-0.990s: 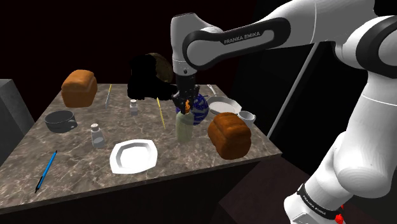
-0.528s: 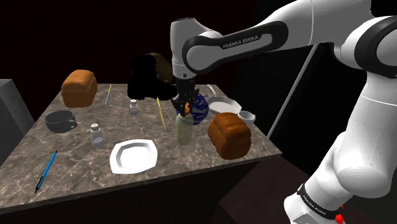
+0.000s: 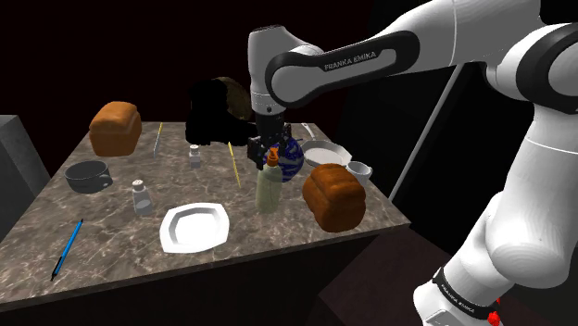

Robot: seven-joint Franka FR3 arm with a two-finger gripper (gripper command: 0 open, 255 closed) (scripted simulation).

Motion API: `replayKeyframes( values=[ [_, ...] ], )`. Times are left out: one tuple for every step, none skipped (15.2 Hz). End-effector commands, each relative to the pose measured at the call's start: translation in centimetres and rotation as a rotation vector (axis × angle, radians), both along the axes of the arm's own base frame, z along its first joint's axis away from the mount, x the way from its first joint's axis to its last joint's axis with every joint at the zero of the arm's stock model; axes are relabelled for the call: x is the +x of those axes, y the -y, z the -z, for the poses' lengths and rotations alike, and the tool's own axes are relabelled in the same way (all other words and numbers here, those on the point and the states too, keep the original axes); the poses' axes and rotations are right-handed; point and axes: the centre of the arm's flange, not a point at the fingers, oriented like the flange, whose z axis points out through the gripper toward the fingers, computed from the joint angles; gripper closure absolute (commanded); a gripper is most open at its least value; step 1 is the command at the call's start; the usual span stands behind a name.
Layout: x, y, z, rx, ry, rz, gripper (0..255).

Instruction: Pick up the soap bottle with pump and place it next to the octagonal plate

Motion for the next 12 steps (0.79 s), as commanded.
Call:
replayKeyframes(
  values=[
    [0.1, -0.2, -1.3, 0.000, 0.000, 0.000, 0],
    [0.2, -0.4, -2.6, 0.000, 0.000, 0.000, 0],
    [0.2, -0.5, -3.9, 0.000, 0.000, 0.000, 0],
    [0.3, -0.7, -4.9, 0.000, 0.000, 0.000, 0],
    [0.3, -0.7, -4.9, 0.000, 0.000, 0.000, 0],
    [0.3, -0.7, -4.9, 0.000, 0.000, 0.000, 0],
    [0.3, -0.7, -4.9, 0.000, 0.000, 0.000, 0],
    [0.3, -0.7, -4.9, 0.000, 0.000, 0.000, 0],
    [0.3, -0.7, -4.9, 0.000, 0.000, 0.000, 0],
    [0.3, -0.7, -4.9, 0.000, 0.000, 0.000, 0],
    [0.3, -0.7, -4.9, 0.000, 0.000, 0.000, 0],
    [0.3, -0.7, -4.9, 0.000, 0.000, 0.000, 0]
  ],
)
